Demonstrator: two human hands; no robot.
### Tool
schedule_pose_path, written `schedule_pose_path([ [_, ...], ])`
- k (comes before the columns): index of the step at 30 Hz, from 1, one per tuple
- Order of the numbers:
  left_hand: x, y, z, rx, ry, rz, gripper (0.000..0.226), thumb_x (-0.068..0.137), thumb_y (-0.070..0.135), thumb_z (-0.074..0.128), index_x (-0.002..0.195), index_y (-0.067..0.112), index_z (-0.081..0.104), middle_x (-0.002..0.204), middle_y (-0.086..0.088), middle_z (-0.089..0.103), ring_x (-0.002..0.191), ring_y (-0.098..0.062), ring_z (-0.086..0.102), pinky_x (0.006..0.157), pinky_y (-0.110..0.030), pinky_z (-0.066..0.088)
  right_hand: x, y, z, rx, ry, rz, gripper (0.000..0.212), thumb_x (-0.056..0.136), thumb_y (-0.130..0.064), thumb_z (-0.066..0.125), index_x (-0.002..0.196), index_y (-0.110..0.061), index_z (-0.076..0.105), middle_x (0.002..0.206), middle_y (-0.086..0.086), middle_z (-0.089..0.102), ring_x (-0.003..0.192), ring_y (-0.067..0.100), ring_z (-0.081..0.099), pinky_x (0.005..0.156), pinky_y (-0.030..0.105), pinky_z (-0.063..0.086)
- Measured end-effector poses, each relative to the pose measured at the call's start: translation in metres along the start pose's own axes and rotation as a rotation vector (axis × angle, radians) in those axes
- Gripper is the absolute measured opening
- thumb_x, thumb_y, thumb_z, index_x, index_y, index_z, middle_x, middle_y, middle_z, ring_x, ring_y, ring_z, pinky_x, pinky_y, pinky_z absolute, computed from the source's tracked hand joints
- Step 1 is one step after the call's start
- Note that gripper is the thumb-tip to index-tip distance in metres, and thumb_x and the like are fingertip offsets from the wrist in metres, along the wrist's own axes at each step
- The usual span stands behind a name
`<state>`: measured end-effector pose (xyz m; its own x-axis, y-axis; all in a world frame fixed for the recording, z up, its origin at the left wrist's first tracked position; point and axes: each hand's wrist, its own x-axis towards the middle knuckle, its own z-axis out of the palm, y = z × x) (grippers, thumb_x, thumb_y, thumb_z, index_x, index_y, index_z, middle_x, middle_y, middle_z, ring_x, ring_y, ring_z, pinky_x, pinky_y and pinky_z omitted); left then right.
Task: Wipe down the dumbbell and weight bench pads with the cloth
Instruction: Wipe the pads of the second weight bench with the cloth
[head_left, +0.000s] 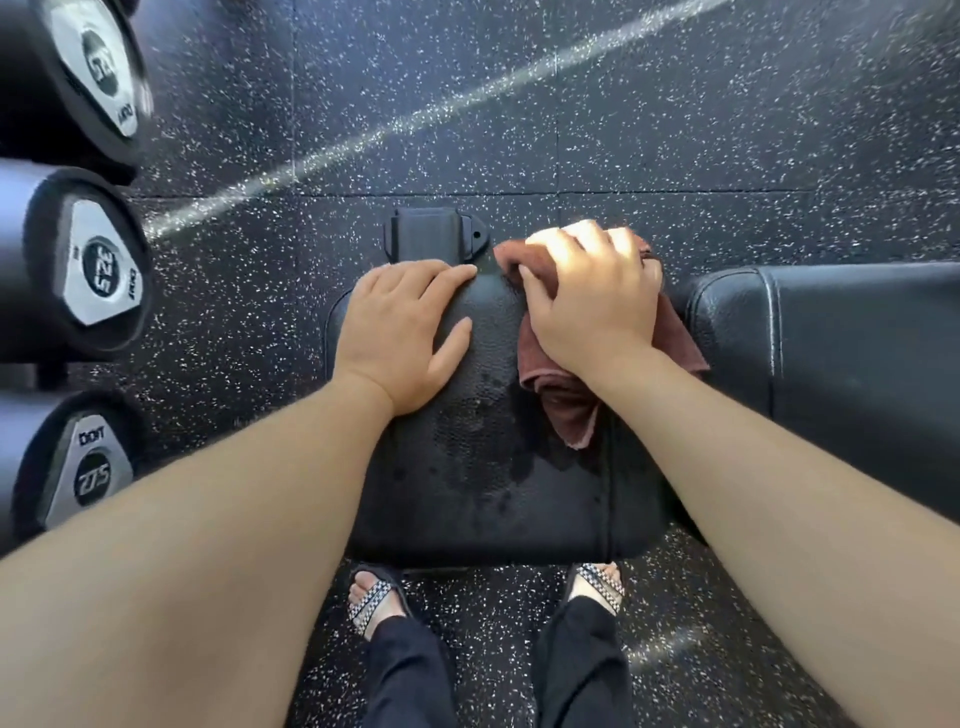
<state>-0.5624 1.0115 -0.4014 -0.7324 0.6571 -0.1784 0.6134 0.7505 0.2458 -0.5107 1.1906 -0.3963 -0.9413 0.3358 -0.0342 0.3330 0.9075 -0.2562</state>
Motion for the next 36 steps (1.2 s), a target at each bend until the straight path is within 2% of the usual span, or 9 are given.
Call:
schedule_pose_path([
  [8,0.003,0.0,-0.003,0.001,0.006,0.024,0.053,0.084,0.042,0.037,0.13,0.018,0.05,0.121,-0.005,0.056,0.109,-0.027,0.05,0.097,-0.04,0.029,0.016,0.021,-0.011,0.104,-0.143,-0.107,0.028,0.087,-0.045,0.05,0.109,-0.031,0.062,0.108,-0.006,0.062,0.101,0.029,0.052,0.079,0.042,0.043],
  [12,0.004,-0.001,-0.003,-0.006,0.0,0.025,0.053,0.084,0.041,0.037,0.13,0.017,0.05,0.12,-0.005,0.056,0.109,-0.026,0.049,0.098,-0.04,0.028,0.014,0.021,-0.012,0.128,-0.108,0.048,0.027,0.086,-0.046,0.05,0.106,-0.032,0.063,0.104,-0.006,0.064,0.1,0.028,0.052,0.077,0.04,0.045],
  [18,0.004,0.002,-0.008,-0.013,-0.066,0.004,0.054,0.084,0.042,0.037,0.13,0.017,0.05,0.122,-0.004,0.056,0.111,-0.026,0.049,0.099,-0.042,0.03,0.035,0.007,-0.005,-0.007,-0.273,0.236,0.031,0.087,-0.047,0.041,0.105,-0.03,0.059,0.105,-0.002,0.061,0.105,0.027,0.049,0.077,0.04,0.036],
  [21,0.005,0.001,-0.01,-0.021,-0.089,0.002,0.054,0.085,0.041,0.036,0.13,0.017,0.05,0.123,-0.004,0.056,0.111,-0.027,0.05,0.099,-0.044,0.033,0.026,-0.001,-0.007,-0.012,-0.198,0.211,0.028,0.087,-0.043,0.046,0.104,-0.028,0.061,0.104,-0.002,0.063,0.103,0.029,0.051,0.079,0.04,0.037],
  [25,0.004,0.0,-0.009,-0.015,-0.095,0.006,0.054,0.085,0.042,0.037,0.131,0.018,0.05,0.124,-0.003,0.055,0.112,-0.026,0.05,0.099,-0.043,0.031,-0.004,0.004,-0.011,-0.007,-0.006,0.044,0.027,0.083,-0.04,0.057,0.103,-0.025,0.067,0.101,-0.004,0.066,0.098,0.03,0.056,0.07,0.04,0.041],
  [26,0.004,0.0,-0.009,-0.017,-0.092,0.008,0.054,0.085,0.042,0.037,0.131,0.018,0.05,0.125,-0.003,0.055,0.112,-0.026,0.05,0.1,-0.042,0.031,-0.006,0.01,-0.011,-0.005,0.018,0.048,0.027,0.083,-0.041,0.056,0.103,-0.026,0.067,0.1,-0.004,0.066,0.097,0.03,0.057,0.069,0.04,0.043],
  [31,0.003,-0.002,-0.006,-0.035,-0.072,0.011,0.053,0.085,0.042,0.037,0.131,0.019,0.05,0.125,-0.002,0.055,0.113,-0.025,0.049,0.101,-0.042,0.031,0.005,0.012,-0.009,0.033,0.019,0.309,0.027,0.083,-0.045,0.049,0.099,-0.029,0.063,0.095,-0.002,0.065,0.096,0.031,0.054,0.073,0.041,0.039],
  [36,0.001,-0.002,-0.007,-0.075,-0.07,0.012,0.051,0.088,0.041,0.038,0.133,0.02,0.048,0.128,-0.001,0.054,0.117,-0.023,0.048,0.104,-0.041,0.029,-0.002,-0.013,-0.004,-0.052,0.076,0.253,0.021,0.082,-0.036,0.058,0.095,-0.022,0.066,0.094,0.001,0.065,0.094,0.033,0.056,0.07,0.041,0.038],
])
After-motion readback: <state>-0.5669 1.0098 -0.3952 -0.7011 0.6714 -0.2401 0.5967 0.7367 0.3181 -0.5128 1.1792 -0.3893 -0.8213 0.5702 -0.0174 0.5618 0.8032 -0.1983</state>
